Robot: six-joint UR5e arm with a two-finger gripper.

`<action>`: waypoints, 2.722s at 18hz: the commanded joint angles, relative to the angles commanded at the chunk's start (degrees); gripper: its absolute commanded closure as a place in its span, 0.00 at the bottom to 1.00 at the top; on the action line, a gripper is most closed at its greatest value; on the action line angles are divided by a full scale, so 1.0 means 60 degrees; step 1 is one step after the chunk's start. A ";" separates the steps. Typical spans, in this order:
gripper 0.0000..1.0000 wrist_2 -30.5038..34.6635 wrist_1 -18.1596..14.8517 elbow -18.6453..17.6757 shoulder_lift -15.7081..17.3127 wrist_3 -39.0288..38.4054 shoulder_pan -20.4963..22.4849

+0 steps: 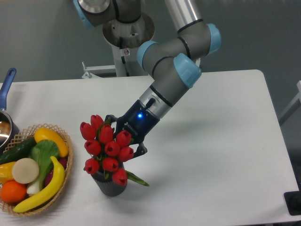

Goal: Insert the flowers into the vase

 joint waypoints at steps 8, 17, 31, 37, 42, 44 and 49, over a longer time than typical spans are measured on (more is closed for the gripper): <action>0.09 0.0000 -0.0014 -0.0088 -0.0088 0.0511 0.0015; 0.00 0.0670 0.0000 -0.0235 0.0014 0.0630 0.0044; 0.00 0.5358 -0.0044 0.0043 0.1435 0.1597 0.0659; 0.00 0.6956 -0.0510 0.0176 0.2211 0.2500 0.1508; 0.00 0.7851 -0.2559 0.0102 0.3074 0.5502 0.2254; 0.00 0.7896 -0.3379 0.0088 0.3397 0.6528 0.2766; 0.00 0.7881 -0.4131 0.0015 0.3764 0.7895 0.3384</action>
